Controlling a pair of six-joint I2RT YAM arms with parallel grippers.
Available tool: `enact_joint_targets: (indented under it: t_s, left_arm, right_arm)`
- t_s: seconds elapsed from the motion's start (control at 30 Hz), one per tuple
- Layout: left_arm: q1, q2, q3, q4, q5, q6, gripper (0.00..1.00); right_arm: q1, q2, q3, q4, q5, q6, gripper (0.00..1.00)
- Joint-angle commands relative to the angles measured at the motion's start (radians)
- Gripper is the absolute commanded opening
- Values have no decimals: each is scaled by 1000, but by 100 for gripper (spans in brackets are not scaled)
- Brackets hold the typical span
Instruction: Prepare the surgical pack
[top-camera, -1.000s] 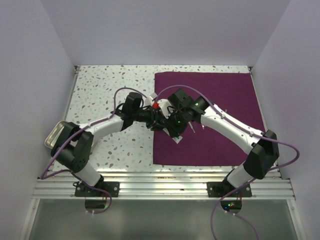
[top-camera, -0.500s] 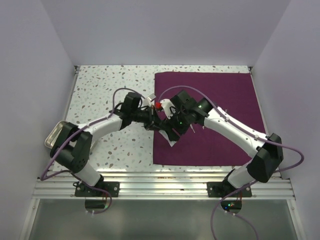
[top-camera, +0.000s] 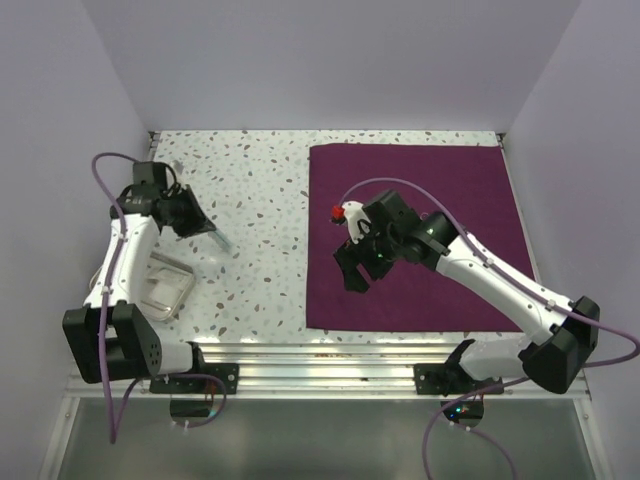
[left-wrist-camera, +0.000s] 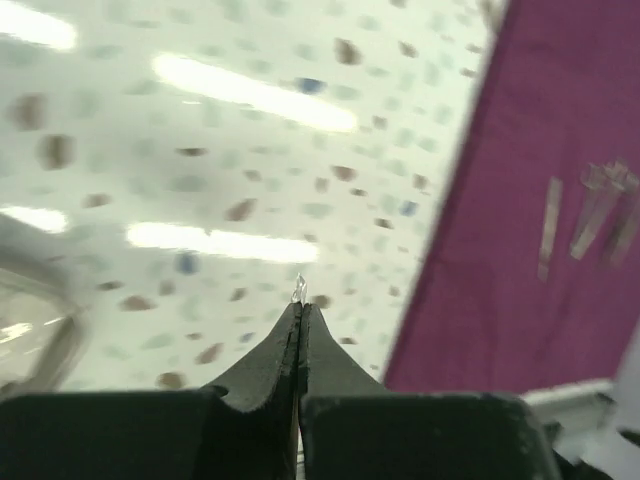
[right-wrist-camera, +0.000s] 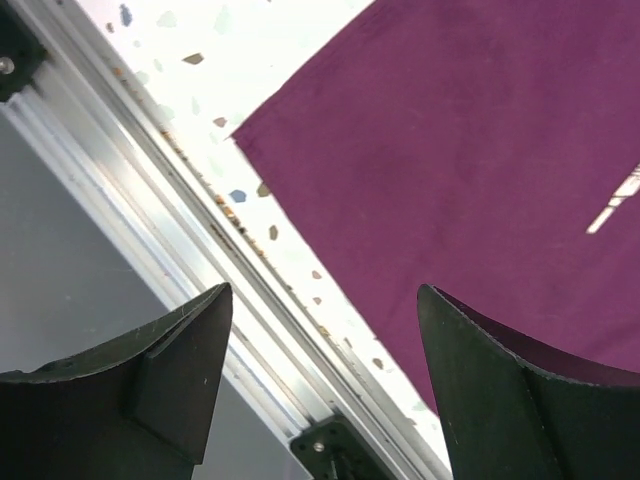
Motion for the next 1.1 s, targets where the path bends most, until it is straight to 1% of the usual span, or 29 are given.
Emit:
enact_joint_targets:
  t_s: [0.0, 0.1, 0.17, 0.23, 0.27, 0.3, 0.37, 0.4, 0.47, 0.5, 0.53, 0.6, 0.7, 0.87, 0.93, 0.97, 1.0, 1.07]
  left_arm:
    - [70, -35, 73, -237, -304, 166, 0]
    - [88, -38, 107, -271, -515, 197, 0]
    - [90, -32, 113, -285, -596, 212, 0]
    - [101, -29, 95, -279, -624, 222, 0]
    - [113, -26, 83, -261, -608, 223, 0]
    - [143, -24, 58, -248, -543, 231, 0]
    - [171, -1, 38, -219, -490, 242, 0]
    - [196, 8, 24, -210, -440, 254, 0]
    - [225, 46, 23, -194, -401, 258, 0]
    - [263, 54, 24, -190, -380, 260, 0]
    - [277, 69, 21, -184, -305, 260, 0]
    - [314, 88, 14, -168, -247, 261, 0]
    - [355, 109, 0, -138, -171, 274, 0]
    - [403, 166, 9, -130, -145, 294, 0]
    - [414, 184, 15, -138, -183, 295, 8]
    - [414, 189, 20, -139, -197, 292, 18]
    - [414, 194, 20, -142, -218, 285, 23]
    - [412, 214, 21, -154, -258, 275, 31]
  right_arm:
    - [4, -70, -63, 80, -107, 62, 78]
    - [5, -101, -114, 109, -158, 66, 78]
    - [5, -101, -125, 100, -183, 54, 78]
    - [4, -102, -128, 87, -193, 48, 78]
    - [5, -109, -128, 83, -201, 42, 78]
    - [4, -113, -128, 83, -216, 40, 78]
    - [4, -128, -133, 84, -227, 33, 78]
    - [5, -133, -136, 87, -235, 31, 78]
    - [4, -139, -145, 89, -241, 28, 78]
    - [5, -139, -150, 92, -252, 28, 78]
    - [4, -139, -156, 93, -261, 28, 78]
    - [4, -147, -160, 103, -275, 36, 78]
    - [4, -148, -168, 112, -296, 40, 78]
    - [10, -139, -171, 110, -293, 28, 77]
    - [11, -138, -174, 113, -284, 31, 77]
    - [11, -138, -174, 113, -276, 32, 77]
    - [11, -136, -176, 115, -267, 36, 78]
    - [10, -129, -176, 126, -246, 55, 78]
